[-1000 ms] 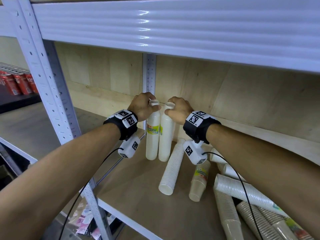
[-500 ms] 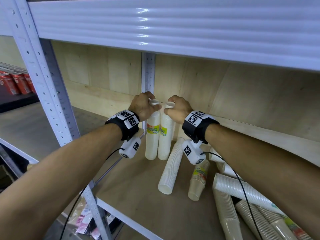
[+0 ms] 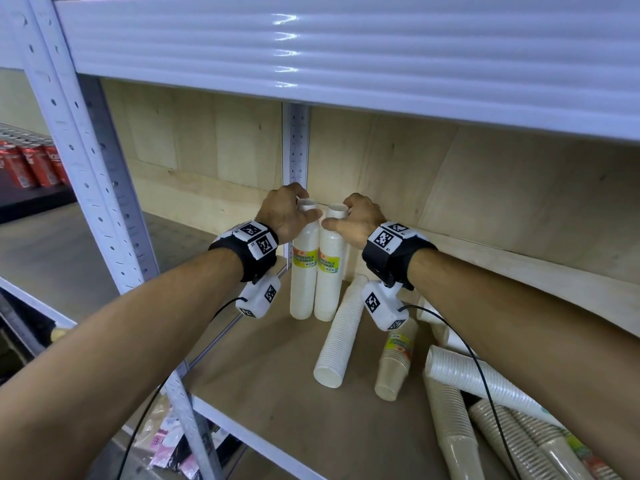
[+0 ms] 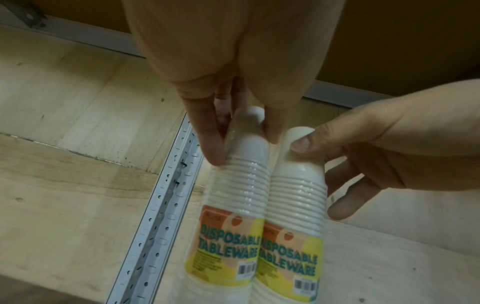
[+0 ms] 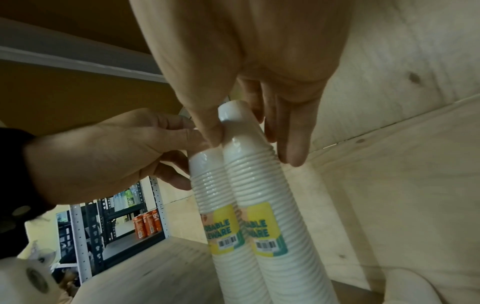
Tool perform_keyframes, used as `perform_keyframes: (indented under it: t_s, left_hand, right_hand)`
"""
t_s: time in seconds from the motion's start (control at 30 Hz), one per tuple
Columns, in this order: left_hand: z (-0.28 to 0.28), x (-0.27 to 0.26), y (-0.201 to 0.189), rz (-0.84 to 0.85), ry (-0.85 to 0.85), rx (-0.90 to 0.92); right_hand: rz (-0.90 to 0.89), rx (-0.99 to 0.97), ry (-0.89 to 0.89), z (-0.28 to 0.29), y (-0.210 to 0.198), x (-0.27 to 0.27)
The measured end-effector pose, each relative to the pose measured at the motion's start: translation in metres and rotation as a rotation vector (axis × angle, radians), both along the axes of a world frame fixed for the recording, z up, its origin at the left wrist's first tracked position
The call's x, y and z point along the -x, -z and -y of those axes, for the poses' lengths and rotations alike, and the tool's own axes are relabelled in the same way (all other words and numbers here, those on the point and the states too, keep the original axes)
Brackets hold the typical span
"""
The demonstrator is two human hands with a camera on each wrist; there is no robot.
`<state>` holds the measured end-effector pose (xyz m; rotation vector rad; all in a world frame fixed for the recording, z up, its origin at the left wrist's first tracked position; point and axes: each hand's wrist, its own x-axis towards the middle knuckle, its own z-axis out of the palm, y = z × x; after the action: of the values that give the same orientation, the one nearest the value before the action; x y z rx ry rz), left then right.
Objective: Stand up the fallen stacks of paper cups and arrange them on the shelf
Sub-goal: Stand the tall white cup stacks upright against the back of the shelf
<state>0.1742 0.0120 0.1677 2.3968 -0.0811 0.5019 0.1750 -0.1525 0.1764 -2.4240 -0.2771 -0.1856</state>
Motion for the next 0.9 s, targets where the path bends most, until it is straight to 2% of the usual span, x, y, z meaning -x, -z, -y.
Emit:
perform_keyframes:
  t_s: [0.17,0.53,0.7,0.9]
  left_hand:
    - [0.000,0.001,0.000,-0.010,-0.001,0.014]
    - [0.005,0.012,-0.016,-0.056,0.021,-0.010]
    - [0.016,0.027,-0.043,0.032,0.021,-0.026]
    - [0.042,0.056,-0.077,0.162,0.087,-0.015]
  right_hand:
    - [-0.013,-0.004,-0.055,0.000,-0.001,0.002]
    - [-0.027,0.007,-0.040,0.018,-0.003,0.007]
    - [-0.021,0.040,-0.035,0.044,-0.019,0.018]
    - [-0.044,0.172,-0.028,0.079,-0.028,0.040]
